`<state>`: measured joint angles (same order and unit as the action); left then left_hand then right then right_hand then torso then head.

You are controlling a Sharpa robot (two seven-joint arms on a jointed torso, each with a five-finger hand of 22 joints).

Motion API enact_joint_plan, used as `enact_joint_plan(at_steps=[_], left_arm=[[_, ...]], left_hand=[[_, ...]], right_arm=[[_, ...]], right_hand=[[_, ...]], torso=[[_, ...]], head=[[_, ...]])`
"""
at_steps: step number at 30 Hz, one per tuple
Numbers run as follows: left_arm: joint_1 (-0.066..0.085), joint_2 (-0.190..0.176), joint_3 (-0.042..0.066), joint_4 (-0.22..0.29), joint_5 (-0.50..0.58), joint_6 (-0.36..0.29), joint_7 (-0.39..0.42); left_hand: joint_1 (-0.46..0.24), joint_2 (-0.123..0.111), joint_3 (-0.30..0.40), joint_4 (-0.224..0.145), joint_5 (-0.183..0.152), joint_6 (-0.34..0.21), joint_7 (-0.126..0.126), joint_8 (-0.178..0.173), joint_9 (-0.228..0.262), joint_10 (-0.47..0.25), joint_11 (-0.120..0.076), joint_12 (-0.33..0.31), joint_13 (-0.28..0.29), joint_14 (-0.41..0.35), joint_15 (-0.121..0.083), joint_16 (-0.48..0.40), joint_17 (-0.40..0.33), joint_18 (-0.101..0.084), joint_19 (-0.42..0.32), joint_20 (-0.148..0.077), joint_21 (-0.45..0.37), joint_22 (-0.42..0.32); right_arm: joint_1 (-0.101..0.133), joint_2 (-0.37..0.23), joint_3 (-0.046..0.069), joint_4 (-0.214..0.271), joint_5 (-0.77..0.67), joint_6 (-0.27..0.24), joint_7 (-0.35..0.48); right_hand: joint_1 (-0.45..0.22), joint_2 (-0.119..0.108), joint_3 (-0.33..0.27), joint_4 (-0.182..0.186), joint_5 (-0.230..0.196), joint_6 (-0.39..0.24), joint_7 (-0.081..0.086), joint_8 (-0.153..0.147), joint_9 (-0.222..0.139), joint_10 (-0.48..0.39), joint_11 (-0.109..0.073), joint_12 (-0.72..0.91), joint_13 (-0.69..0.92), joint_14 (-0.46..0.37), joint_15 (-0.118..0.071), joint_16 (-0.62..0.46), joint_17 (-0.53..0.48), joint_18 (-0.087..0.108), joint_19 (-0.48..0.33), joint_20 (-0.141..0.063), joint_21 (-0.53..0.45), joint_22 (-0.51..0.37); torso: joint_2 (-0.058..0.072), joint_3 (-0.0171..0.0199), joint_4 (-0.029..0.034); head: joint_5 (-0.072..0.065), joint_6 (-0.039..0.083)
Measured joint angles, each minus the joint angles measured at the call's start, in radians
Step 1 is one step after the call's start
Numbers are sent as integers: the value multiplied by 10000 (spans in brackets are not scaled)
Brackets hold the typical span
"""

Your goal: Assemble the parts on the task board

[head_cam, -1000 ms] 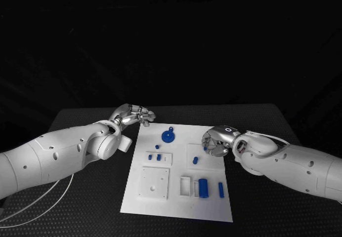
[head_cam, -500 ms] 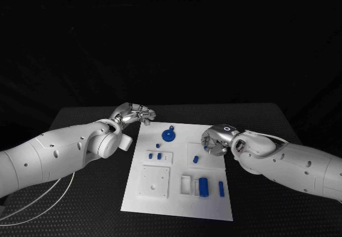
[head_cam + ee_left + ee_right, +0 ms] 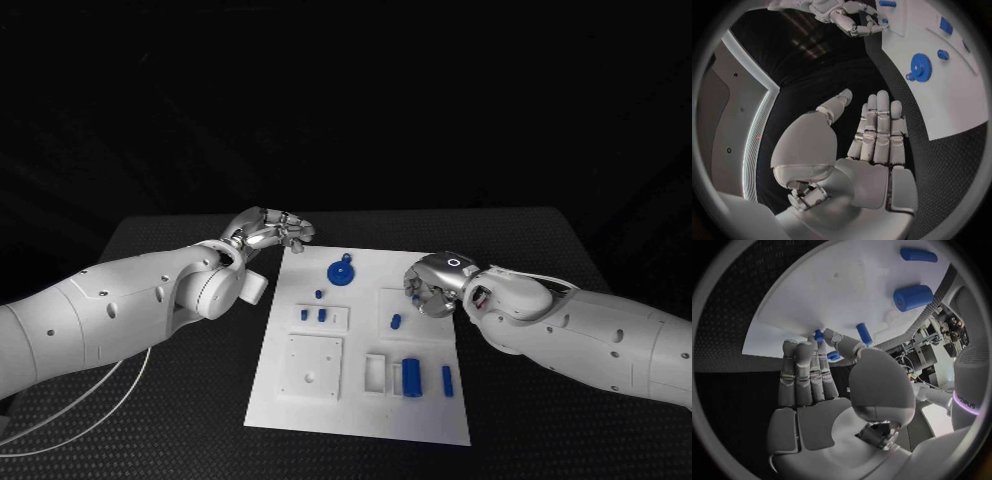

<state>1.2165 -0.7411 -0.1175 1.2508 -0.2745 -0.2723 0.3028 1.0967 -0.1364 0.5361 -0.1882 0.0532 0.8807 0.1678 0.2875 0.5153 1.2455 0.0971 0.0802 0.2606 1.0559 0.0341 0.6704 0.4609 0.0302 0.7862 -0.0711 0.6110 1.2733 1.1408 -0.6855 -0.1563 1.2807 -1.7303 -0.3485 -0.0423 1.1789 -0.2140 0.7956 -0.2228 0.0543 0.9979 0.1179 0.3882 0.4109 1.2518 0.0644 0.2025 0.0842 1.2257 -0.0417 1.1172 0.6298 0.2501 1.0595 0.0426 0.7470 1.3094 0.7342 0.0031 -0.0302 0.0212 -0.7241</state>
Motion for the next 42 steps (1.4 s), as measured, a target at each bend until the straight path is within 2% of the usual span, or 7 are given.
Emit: enact_joint_plan(at_steps=[6, 11, 20, 22, 33, 38, 42], left_arm=[[0, -15, 0, 3, 11, 21, -3], [0, -17, 0, 10, 17, 47, -5], [0, -32, -1, 13, 23, 79, -28], [0, -33, -1, 13, 24, 89, -31], [0, -39, -2, 10, 26, 135, -50], [0, -29, -2, -4, 26, 142, -60], [-1, -29, -2, -9, 27, 147, -64]], left_hand=[[0, 0, 0, 0, 0, 0, 0, 0, 0, -3, -3, 0, 0, 0, 0, 0, 12, 0, 0, 0, 0, 12], [0, 0, 0, 0, 0, -21, 21, 0, -11, -38, 29, -38, -10, 0, 0, -39, 33, -1, 0, 0, -39, 27], [1, 0, 0, 0, 0, -197, 53, -37, -38, -223, 140, -76, -41, -110, 39, -161, 137, -4, -90, 90, -78, 95], [1, 0, 0, 0, 0, -219, 74, -37, -38, -259, 110, -76, -48, -145, 71, -161, 159, -4, -90, 90, -83, 106], [5, -5, 0, 0, 0, -296, 99, -37, -48, -309, 158, -76, -59, -145, 71, -201, 210, -7, -125, 125, -116, 140], [6, -5, 0, 0, 0, -295, 100, -37, -48, -379, 159, -76, -59, -145, 71, -201, 232, -13, -126, 125, -116, 150], [6, -5, 0, 0, 0, -294, 100, -37, -57, -379, 159, -76, -68, -145, 71, -238, 240, -15, -126, 125, -116, 154]], right_arm=[[8, -3, -34, 52, -406, -24, -151], [5, 17, -55, 83, -741, -50, -300], [-7, 33, -68, 103, -1144, -83, -455], [-8, 26, -68, 110, -1188, -83, -460], [-26, -2, -79, 167, -1290, -164, -519], [-55, -57, -96, 244, -1309, -310, -612], [-70, -95, -101, 282, -1313, -370, -662]], right_hand=[[168, -15, 287, -122, -1, 402, -187, 176, 88, 371, -163, 114, 12, 174, -175, 422, 354, -1, 195, -122, 216, -1], [194, 11, 354, -188, -3, 498, -213, 182, 98, 412, -205, 168, 16, 104, -244, 506, 509, 0, 195, -122, 272, -1], [235, -28, 492, -186, -41, 500, -215, 211, 96, 463, -253, 158, 48, 101, -248, 506, 613, 42, 195, -122, 272, -3], [240, -33, 521, -159, -42, 500, -215, 210, 93, 466, -255, 85, 150, 101, -248, 506, 631, 43, 195, -122, 272, -3], [382, -176, 725, -180, -51, 578, -237, 208, 94, 515, -265, 10, 161, 33, -245, 516, 750, 37, 214, -141, 344, -8], [405, -201, 826, -103, -81, 699, -292, 242, 124, 529, -252, -33, 161, 156, -364, 561, 867, -71, 390, -250, 430, -9], [404, -202, 839, -91, -89, 715, -285, 266, 165, 529, -252, -31, 161, 159, -365, 561, 914, -83, 419, -263, 477, -10]], torso=[[0, 0, -5], [-1, 4, -5], [-1, 11, -5], [-1, 11, -5], [-1, 7, -5], [-1, 6, 1], [-1, 5, 6]], head=[[-8, -9], [-21, -20], [-46, -34], [-50, -35], [-66, -39], [-75, -35], [-78, -35]])
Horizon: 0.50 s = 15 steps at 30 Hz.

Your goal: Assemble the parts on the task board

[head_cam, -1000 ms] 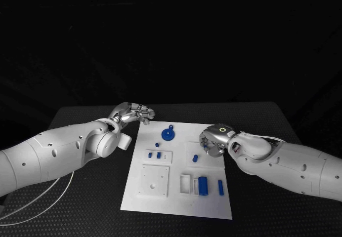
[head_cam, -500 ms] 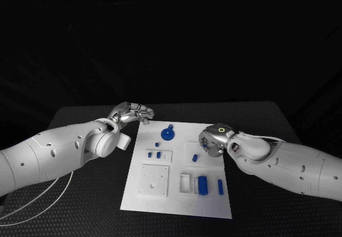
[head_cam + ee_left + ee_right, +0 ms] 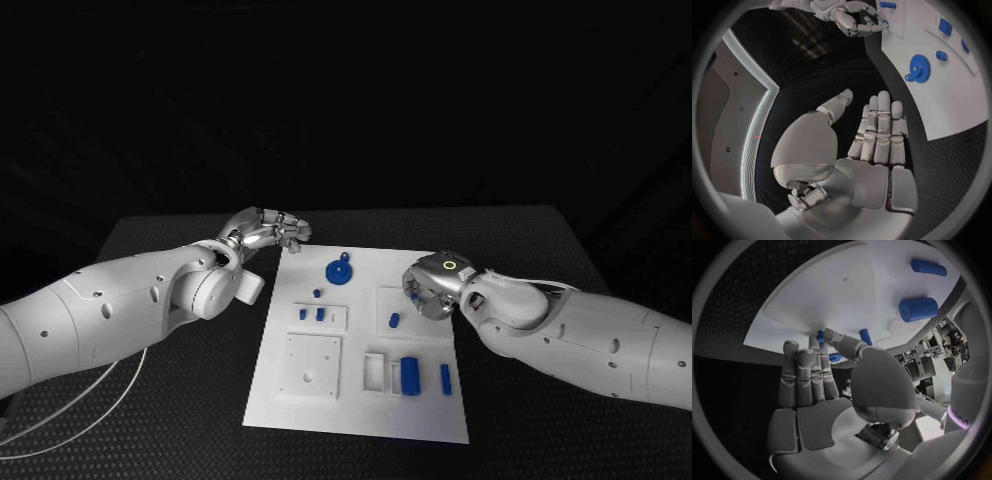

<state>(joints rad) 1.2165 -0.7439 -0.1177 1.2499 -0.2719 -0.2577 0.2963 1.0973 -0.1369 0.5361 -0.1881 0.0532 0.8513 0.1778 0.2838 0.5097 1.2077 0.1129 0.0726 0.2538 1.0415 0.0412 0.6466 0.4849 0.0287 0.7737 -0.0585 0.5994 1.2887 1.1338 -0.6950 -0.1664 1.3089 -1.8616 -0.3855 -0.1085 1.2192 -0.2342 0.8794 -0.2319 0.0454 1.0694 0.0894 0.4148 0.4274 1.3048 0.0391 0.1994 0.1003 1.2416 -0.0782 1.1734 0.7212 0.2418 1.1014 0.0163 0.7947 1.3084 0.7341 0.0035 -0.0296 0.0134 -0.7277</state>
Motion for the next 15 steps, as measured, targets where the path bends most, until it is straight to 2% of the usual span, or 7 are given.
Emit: enact_joint_plan(at_steps=[7, 15], left_arm=[[-1, 1, 0, -21, 1, 4, -4], [-1, 10, 0, -92, 2, 5, -7]], left_hand=[[0, 0, 0, 0, 0, 1, 1, 0, 0, 1, 0, 0, 1, 0, 0, 0, 20, -3, 0, 0, 1, 4], [0, 0, 0, 0, 0, -35, 37, 0, 1, 0, 0, 0, 1, 0, 0, 0, 33, -5, 0, 0, -34, 13]], right_arm=[[-35, -88, 37, 70, 13, -7, -16], [-83, -198, 186, 209, 63, 154, -7]], right_hand=[[-2, -2, 27, 27, -30, 34, -35, 0, 21, 53, -52, 20, 0, 57, -23, 0, 39, 6, 63, -6, 11, 0], [-2, -2, 29, 31, -30, 52, -52, 2, 64, 74, -73, 27, 1, 60, -19, 0, 62, 22, 64, -5, 12, 0]], torso=[[-4, -7, 0], [-4, -4, -4]], head=[[7, -11], [17, 10]])
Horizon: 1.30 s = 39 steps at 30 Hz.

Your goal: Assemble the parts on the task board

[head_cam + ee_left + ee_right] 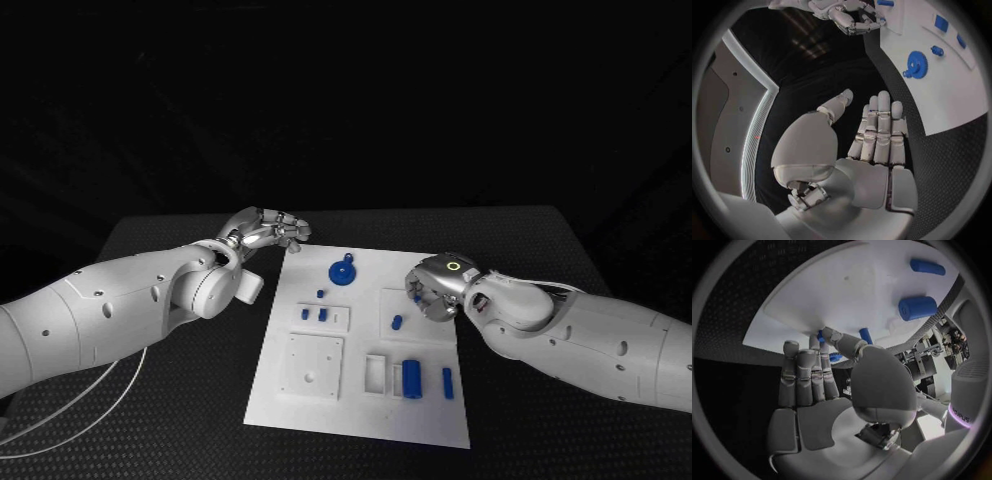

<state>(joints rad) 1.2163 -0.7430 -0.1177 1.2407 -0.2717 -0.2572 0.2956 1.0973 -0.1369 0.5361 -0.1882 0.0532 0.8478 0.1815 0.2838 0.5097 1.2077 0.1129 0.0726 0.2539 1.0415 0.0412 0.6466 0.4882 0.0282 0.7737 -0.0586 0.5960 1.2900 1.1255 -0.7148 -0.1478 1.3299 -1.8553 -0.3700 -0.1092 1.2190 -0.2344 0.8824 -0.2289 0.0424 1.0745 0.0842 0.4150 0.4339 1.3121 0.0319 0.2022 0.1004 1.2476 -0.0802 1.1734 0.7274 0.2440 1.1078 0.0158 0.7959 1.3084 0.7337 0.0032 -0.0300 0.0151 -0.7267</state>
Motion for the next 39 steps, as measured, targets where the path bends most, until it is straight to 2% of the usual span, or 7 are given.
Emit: enact_joint_plan(at_steps=[7, 20, 23, 27, 29, 31, 39], left_arm=[[0, 9, 0, -17, 1, 2, -5], [0, 9, 0, -116, 3, 4, -9], [0, 11, 0, -134, 4, 4, -11], [0, 12, 0, -168, 4, 4, -12], [1, 15, 0, -203, 4, 4, -12], [1, 25, 0, -250, 4, 4, -12], [3, 156, 0, -467, 5, 2, -7]], left_hand=[[0, 0, 0, 0, 0, 1, 1, 0, 0, -36, 35, 0, 1, 0, 0, 0, 10, -52, 0, 0, 0, 9], [-17, -17, 0, 0, 0, -29, -30, 0, 2, -35, 34, 0, 1, 0, -1, 0, 30, -54, 0, 0, 0, 17], [-31, -31, 0, 0, 0, -29, -30, 0, 2, -35, 34, 0, 1, 0, -1, 0, 30, -55, 0, 0, 0, 17], [-41, -40, 0, 0, 0, -29, -30, 0, 2, -35, 34, 0, 2, 1, 0, 0, 34, -55, 0, 0, 0, 17], [-41, -40, 0, 0, 0, -29, -30, 0, 2, -35, 33, 0, 2, 0, 0, 0, 40, -55, 0, 0, 0, 16], [-41, -40, 0, 0, 0, -29, -30, 0, 2, -35, 33, 0, 2, 0, 0, 0, 40, -56, 0, 0, 0, 26], [-41, -40, 0, 0, 0, -29, -30, 0, 2, -34, 33, 0, 2, 0, 0, -38, 52, -56, 0, 0, 0, 25]], right_arm=[[112, -156, 60, 213, 99, 192, 25], [213, -420, 224, 659, 290, 319, 30], [232, -516, 284, 800, 328, 338, 30], [285, -662, 458, 1107, 412, 363, 31], [316, -692, 557, 1288, 465, 367, 30], [341, -704, 608, 1484, 521, 367, 30], [383, -346, 633, 1977, 680, 380, 22]], right_hand=[[-29, -29, 25, 25, 4, 4, -4, 28, 3, 92, -81, 0, 0, 13, 13, 0, 17, 39, -1, 1, -1, -3], [-121, -122, 23, 26, 42, 21, -18, 30, 6, 340, -51, -5, 1, 34, 31, 0, 38, 39, 51, -20, -1, -3], [-133, -133, 23, 26, 42, 21, -19, 30, 6, 342, -50, -11, 1, 53, 16, 0, 48, 40, 51, -20, -1, -4], [-132, -133, -8, 56, 42, 21, -19, 29, 5, 392, -70, -13, 1, 67, 6, 0, 48, 39, 52, -19, -1, -4], [-132, -133, -8, 55, 41, 21, -19, 29, 5, 393, -70, -14, 1, 67, 7, 0, 59, 39, 52, -19, -1, -4], [-132, -133, 15, 78, 41, 21, -18, 29, 4, 393, -70, -22, 1, 79, 19, 0, 59, 39, 52, -19, -1, -4], [-130, -131, 21, 84, 40, 20, -18, 29, 14, 392, -68, -33, 2, 82, 21, 0, 71, 40, 52, -18, 36, -8]], torso=[[3, 3, 0], [3, 2, -7], [4, 2, -7], [2, -3, -3], [0, -3, -3], [-1, -2, -5], [-14, -6, -7]], head=[[1, 23], [-13, 34], [-13, 39], [-11, 45], [9, 53], [30, 61], [171, 127]])
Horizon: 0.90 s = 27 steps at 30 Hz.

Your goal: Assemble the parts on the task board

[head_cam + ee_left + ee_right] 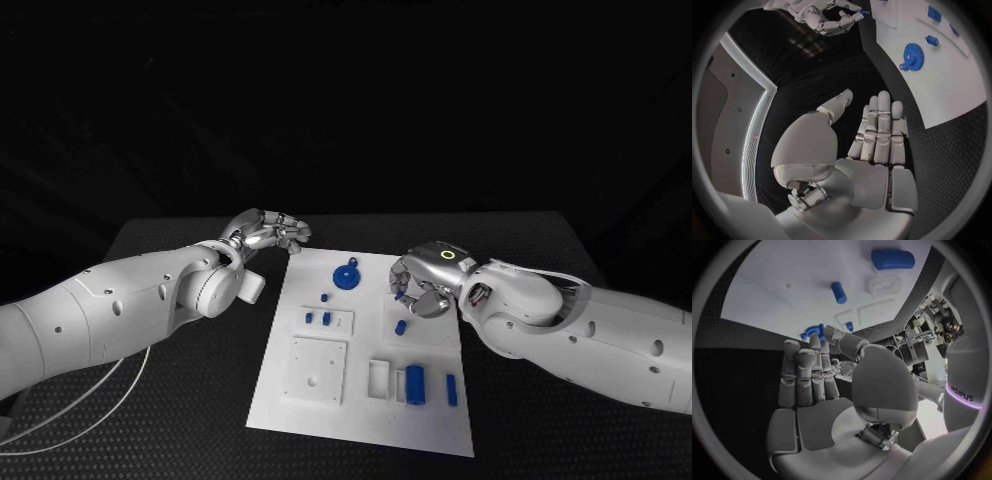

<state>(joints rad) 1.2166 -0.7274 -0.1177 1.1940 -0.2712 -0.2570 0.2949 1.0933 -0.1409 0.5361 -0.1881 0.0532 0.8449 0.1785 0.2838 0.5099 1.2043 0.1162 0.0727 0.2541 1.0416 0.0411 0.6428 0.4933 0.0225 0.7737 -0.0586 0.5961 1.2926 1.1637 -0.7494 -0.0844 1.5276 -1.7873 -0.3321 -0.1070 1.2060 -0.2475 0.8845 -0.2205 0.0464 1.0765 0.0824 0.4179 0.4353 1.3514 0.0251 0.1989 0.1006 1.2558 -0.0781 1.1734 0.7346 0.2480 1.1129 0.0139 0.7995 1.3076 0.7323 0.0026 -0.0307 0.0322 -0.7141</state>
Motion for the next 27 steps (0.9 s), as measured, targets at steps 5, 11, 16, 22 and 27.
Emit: enact_joint_plan(at_steps=[5, 11, 16, 22, 27], left_arm=[[0, 108, 0, -184, 5, -3, 5], [-1, 298, 0, -473, 23, -8, 8], [-1, 382, 0, -568, 63, -12, 15], [-1, 449, 0, -628, 99, -21, 23], [-1, 511, 0, -641, 124, -26, 27]], left_hand=[[0, 0, 0, 0, 0, 0, 0, 0, 0, 0, 0, 0, 0, 0, 0, 0, 11, 0, 0, 0, 0, 1], [0, 0, 0, 0, 0, 0, 0, 0, 0, 0, 0, 0, 0, 0, 0, 0, 21, -1, 0, 0, 0, 9], [0, 0, 0, 0, 0, 0, 0, 0, 1, 0, 0, 0, 0, 0, 0, 0, 33, -2, 0, 0, 0, 8], [1, 0, 0, 0, 0, 0, 0, 0, 1, 1, -1, 0, 1, 0, 0, 0, 34, -2, 0, 0, -39, 17], [1, 1, 0, 0, 0, 0, 0, 0, 1, 1, -1, 0, 1, 0, 0, 0, 41, -2, 0, 0, -39, 16]], right_arm=[[9, 396, 0, 72, 43, 45, -10], [10, 1047, -17, 66, 66, 165, -21], [15, 1532, -259, 49, 37, 252, -39], [-167, 1950, -459, -74, -21, 336, -48], [-500, 2208, -518, -139, -118, 410, -53]], right_hand=[[4, 4, -17, 17, -1, -1, 1, -1, 0, 0, 1, -30, 1, 2, 2, 0, 10, 0, 0, 1, 0, 0], [29, 29, -28, 27, -2, -5, 4, -2, 2, 0, 4, -59, 2, 16, 16, 0, 26, 0, -1, 2, 0, -1], [42, 42, -28, 27, -9, -6, 4, -5, 10, 19, 25, -75, 2, 17, 18, 0, 35, -1, -1, 2, 0, -1], [66, 66, -29, 26, -39, -7, 5, -6, 10, 28, 36, -113, 2, 19, 20, 0, 42, -1, -2, 3, 0, -1], [66, 66, -30, 26, -39, -8, 6, -7, 22, 27, 37, -115, 2, 19, 21, 0, 49, 0, -3, 4, 0, -1]], torso=[[-12, -3, 5], [-42, -34, 16], [-73, -66, 22], [-87, -98, 31], [-84, -97, 39]], head=[[176, 37], [564, 30], [817, -7], [959, -23], [1060, -24]])
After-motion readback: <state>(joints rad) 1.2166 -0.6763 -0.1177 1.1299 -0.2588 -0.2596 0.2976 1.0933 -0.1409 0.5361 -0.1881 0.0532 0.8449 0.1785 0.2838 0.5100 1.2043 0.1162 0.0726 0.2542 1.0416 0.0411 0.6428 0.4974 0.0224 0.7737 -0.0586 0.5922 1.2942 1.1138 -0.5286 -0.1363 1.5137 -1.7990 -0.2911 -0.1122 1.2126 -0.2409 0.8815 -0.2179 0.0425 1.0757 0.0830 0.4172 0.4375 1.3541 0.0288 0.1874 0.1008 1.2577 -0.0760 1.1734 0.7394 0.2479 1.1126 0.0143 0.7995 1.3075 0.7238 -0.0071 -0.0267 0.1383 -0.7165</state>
